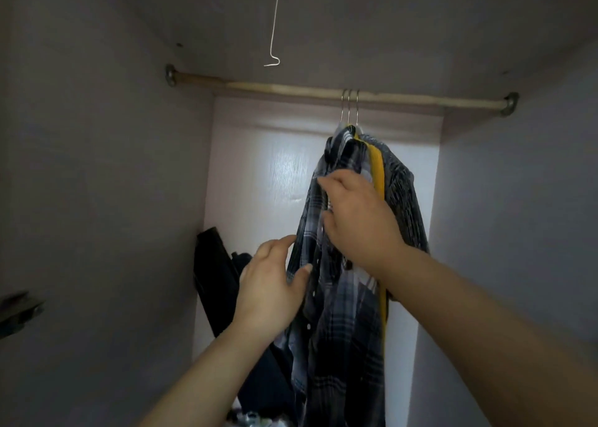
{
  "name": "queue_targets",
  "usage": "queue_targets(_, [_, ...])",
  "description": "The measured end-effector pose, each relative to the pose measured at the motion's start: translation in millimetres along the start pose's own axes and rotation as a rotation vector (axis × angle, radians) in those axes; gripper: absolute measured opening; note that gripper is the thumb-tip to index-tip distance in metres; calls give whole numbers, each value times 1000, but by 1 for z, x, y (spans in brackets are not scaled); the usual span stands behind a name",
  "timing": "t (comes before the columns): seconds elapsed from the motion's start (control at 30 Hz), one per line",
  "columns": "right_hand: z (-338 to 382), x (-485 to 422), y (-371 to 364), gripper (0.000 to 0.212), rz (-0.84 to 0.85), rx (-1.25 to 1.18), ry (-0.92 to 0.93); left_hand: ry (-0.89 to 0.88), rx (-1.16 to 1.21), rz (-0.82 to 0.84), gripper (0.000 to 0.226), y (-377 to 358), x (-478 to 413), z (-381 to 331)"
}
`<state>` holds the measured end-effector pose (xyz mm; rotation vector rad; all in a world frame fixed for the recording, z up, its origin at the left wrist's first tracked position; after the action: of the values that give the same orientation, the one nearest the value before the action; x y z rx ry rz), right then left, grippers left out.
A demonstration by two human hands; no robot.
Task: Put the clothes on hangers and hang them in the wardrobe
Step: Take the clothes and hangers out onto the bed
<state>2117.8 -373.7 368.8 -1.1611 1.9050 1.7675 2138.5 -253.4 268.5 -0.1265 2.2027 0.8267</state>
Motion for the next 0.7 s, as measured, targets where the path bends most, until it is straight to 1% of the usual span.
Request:
queue_targets(0.17, [-26,-87,-14,60,-14,47,-81,-95,-26,-4,51,-4,-56,22])
queue_targets(0.3, [-59,-128,-21,58,-74,41,-136,-171,-53,-9,52,-8,-94,41])
queue_targets(0.57, [-150,-133,-36,43,-236,35,-265,-215,-63,5,52,-31,-140,65])
queue_targets(0.7, [-176,-154,-45,44,-275,12,-341,-207,-97,-36,53,-33,-163,68])
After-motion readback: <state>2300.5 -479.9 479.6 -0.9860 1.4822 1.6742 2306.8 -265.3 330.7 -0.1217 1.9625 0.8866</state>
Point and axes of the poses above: each hand's wrist, its own x-axis away from the middle knuckle, its own y-axis out of the back of the hand, z = x × y, the point moved 4 cm from there along -x, towards the middle knuckle, and after that the axes turned 11 degrees about z, right-handed, at the moved point
